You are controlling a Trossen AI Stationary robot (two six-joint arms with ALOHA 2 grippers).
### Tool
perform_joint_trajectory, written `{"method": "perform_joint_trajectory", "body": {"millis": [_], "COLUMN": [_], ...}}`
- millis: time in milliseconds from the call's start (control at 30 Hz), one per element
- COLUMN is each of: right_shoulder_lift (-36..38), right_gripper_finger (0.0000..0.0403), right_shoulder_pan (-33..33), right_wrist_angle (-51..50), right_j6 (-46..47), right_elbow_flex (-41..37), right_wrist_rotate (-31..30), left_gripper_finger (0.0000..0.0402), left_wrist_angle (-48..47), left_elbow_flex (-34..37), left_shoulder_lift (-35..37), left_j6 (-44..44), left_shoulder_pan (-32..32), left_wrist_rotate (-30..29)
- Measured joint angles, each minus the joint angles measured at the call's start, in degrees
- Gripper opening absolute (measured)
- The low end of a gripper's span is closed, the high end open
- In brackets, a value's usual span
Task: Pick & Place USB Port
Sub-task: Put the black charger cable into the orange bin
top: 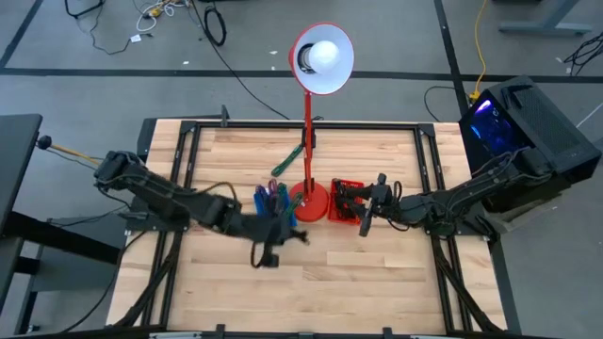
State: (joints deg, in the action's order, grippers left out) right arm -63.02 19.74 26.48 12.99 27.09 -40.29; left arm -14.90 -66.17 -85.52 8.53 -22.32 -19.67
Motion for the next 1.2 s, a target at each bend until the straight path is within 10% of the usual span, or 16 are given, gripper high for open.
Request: {"method": "perform_joint_trajectory", "body": {"millis": [633,1200], "right_shoulder_lift": [-0.57,-2.49], "right_gripper_finger": [0.0159,0.0159], "right_shoulder_pan": [-0.86,-0.84], "right_wrist_angle": [9.84,17.67], "right_j6": [-7.98,-12.0], "right_elbow_flex": [-0.08,-0.02], "right_wrist_rotate": [4.2,6.72], "left_gripper_finger": [0.0009,0.0009], "left_wrist_angle": [27.13,35.3], "left_elbow_flex": [0.07,0.07], "left_shoulder_lift": [-5.48,-8.1], "left_j6": [-20.83,-21.82], "left_shoulder_pan": [15.41,17.98], "left_wrist_rotate": [12.22,8.47]}}
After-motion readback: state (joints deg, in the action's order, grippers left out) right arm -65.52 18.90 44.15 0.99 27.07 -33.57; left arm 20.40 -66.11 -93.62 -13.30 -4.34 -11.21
